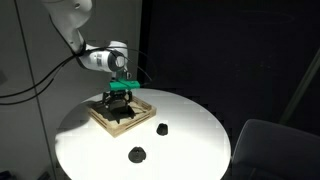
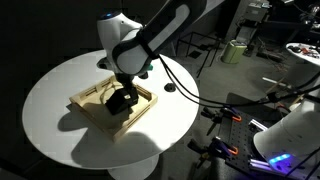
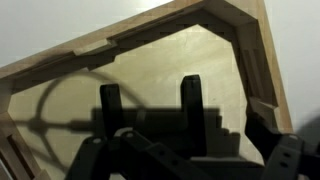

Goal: Put the large black thing onto the tray

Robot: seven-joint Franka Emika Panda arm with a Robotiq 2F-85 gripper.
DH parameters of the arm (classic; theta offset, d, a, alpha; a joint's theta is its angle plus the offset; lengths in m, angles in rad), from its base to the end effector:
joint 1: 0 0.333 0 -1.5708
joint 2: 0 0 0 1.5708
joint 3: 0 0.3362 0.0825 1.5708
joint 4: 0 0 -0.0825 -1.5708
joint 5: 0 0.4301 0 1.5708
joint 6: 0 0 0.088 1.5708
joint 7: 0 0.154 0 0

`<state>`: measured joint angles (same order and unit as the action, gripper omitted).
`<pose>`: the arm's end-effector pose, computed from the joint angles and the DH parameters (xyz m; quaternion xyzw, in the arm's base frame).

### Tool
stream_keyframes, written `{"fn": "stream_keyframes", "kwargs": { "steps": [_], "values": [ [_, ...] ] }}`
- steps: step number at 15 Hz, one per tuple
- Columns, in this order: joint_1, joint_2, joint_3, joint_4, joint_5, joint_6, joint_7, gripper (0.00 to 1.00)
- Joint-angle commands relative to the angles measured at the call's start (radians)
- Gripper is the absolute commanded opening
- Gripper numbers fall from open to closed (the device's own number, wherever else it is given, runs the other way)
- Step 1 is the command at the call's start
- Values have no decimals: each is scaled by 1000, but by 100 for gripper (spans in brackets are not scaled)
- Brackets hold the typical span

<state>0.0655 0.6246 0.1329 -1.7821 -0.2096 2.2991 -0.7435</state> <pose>0.6749 0.1220 0.1345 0.8591 0.5082 -0.0566 0.0207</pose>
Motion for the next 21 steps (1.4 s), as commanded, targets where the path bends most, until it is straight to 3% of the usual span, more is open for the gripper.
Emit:
{"fn": "stream_keyframes", "kwargs": {
  "steps": [1, 7, 16, 21],
  "values": [
    [4, -30, -7, 2, -6, -4, 62, 100],
    [-10, -94, -2, -21, 54, -9, 235, 100],
    [16, -110, -50, -9, 121, -47, 636, 100],
    [17, -86, -48, 48, 195, -131, 760, 100]
  ]
}}
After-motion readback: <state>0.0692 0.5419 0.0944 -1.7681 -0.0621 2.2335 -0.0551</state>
